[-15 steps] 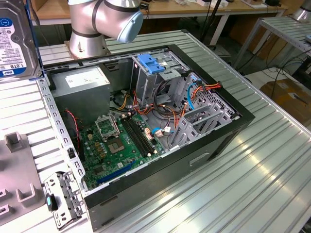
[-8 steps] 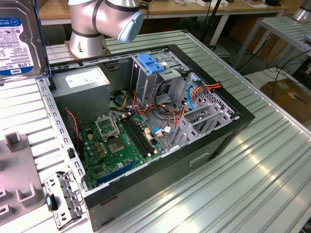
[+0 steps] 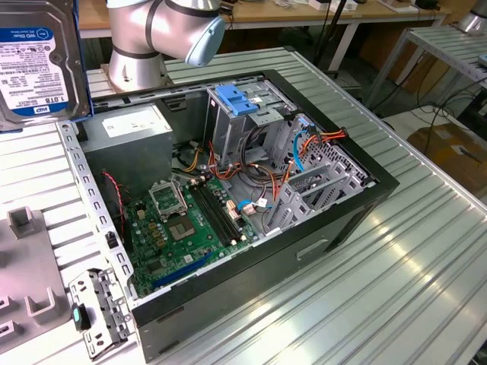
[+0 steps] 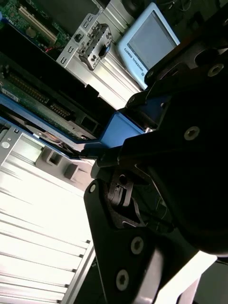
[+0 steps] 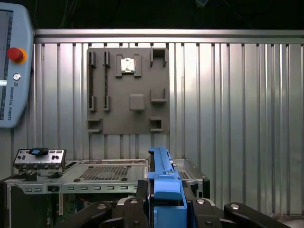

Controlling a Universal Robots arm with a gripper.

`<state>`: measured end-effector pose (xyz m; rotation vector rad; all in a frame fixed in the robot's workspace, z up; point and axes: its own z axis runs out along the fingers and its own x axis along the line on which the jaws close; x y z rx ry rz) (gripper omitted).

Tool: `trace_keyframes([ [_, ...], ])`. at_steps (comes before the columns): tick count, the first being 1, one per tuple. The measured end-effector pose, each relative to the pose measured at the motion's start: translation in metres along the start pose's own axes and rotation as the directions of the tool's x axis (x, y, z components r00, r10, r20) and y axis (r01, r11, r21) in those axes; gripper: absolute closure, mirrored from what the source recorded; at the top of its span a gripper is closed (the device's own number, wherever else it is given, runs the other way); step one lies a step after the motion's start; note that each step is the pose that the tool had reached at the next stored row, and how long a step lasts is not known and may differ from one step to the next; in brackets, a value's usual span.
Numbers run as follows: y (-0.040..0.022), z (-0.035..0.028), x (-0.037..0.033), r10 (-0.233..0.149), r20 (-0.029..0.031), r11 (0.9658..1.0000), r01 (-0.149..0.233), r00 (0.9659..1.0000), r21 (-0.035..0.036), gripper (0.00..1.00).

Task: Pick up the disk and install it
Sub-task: 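Pick up the disk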

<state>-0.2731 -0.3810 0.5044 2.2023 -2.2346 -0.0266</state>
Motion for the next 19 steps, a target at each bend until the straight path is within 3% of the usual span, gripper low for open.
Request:
trace_keyframes([
  [7,-0.0116,-0.0002,0.0012,0.003,0.0000,1.0000,-0.003,1.0000,-0.0019,0.63],
  [13,-0.0283,-0.0004,0.0014,0.006,0.0000,1.0000,-0.006,1.0000,-0.0033,0.63],
  [19,-0.0390,-0.0006,0.0014,0.008,0.0000,1.0000,-0.008,1.0000,-0.0040,0.63],
])
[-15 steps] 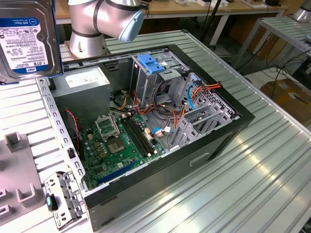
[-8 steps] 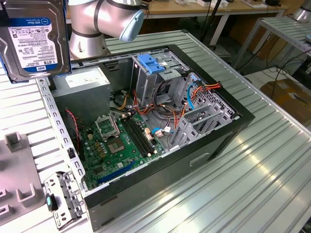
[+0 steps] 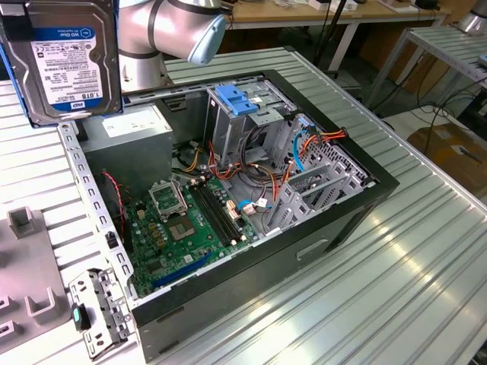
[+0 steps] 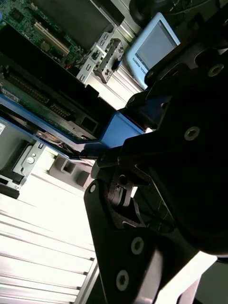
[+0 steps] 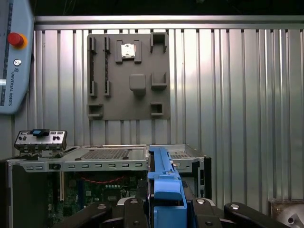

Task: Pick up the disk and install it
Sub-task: 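Pick up the disk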

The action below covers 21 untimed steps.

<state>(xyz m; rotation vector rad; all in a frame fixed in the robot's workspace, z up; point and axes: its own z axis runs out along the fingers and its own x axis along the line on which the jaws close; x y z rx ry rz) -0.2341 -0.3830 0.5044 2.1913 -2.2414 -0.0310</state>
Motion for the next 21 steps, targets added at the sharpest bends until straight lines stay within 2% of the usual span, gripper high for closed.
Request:
trace_keyframes([
  [18,-0.0307,-0.0005,0.0005,0.006,0.0000,1.0000,-0.006,1.0000,-0.0023,0.63],
  [21,-0.0337,-0.0001,0.0114,0.008,0.0000,1.0000,-0.008,1.0000,-0.0023,0.63],
])
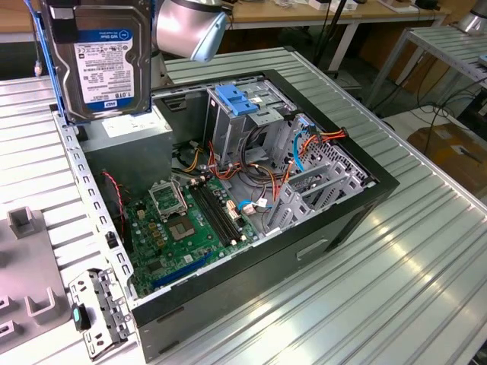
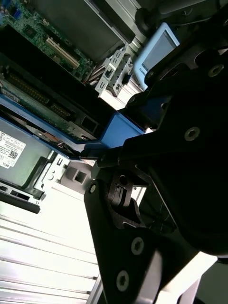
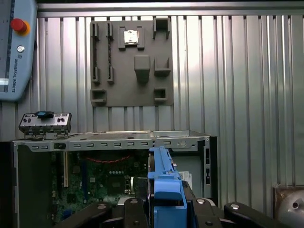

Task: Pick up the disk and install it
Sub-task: 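Pick up the disk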

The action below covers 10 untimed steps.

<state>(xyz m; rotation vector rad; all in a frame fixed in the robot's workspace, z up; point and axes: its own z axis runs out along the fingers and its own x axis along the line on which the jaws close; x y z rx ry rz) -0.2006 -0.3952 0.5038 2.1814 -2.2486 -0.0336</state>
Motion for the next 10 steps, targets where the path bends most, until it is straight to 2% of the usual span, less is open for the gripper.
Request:
trace_keyframes([
  [2,-0.0005,0.0004,0.0061,0.000,0.0002,1.0000,0.000,1.0000,0.0001,0.63],
  [6,-0.0029,0.0011,0.0085,0.000,-0.0020,1.0000,0.000,1.0000,0.0001,0.63],
  [10,-0.0152,0.0020,0.0085,0.000,-0.0072,1.0000,0.000,1.0000,0.0004,0.63],
])
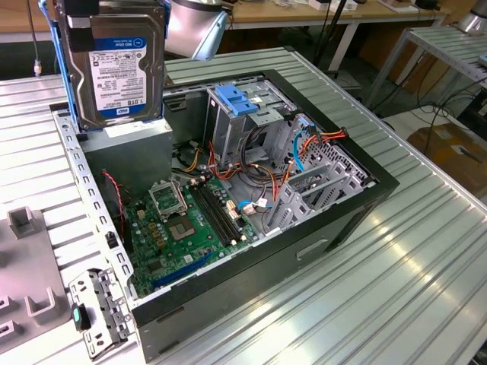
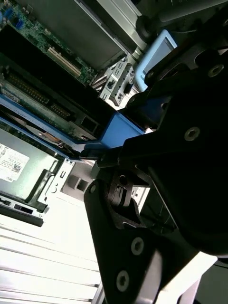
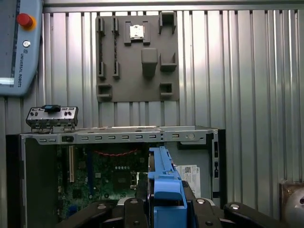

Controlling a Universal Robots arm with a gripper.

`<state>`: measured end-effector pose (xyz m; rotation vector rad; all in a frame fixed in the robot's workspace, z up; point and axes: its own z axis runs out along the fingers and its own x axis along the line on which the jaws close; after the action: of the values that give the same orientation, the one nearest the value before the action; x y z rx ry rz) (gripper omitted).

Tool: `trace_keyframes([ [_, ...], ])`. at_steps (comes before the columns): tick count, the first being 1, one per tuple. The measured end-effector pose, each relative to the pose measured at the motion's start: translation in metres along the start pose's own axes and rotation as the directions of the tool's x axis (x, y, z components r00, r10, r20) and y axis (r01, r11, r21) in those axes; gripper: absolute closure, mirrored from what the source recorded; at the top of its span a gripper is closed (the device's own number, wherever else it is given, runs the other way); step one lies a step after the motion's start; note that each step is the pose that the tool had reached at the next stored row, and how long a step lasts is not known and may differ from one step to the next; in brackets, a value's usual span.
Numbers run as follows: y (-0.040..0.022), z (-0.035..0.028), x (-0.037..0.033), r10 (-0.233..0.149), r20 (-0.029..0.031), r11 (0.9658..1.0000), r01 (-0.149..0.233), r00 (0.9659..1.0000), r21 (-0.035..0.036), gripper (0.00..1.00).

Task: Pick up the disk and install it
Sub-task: 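Pick up the disk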

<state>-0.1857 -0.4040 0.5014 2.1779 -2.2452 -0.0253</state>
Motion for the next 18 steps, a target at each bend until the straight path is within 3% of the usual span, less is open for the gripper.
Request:
trace_keyframes([
  [11,-0.0351,0.0009,-0.0010,0.000,-0.0041,1.0000,0.000,1.0000,0.0001,0.63],
  [14,-0.0400,0.0018,-0.0010,0.000,-0.0056,1.0000,0.000,1.0000,0.0003,0.63],
  [18,-0.0417,0.0020,-0.0011,0.000,-0.0057,1.0000,0.000,1.0000,0.0004,0.63],
])
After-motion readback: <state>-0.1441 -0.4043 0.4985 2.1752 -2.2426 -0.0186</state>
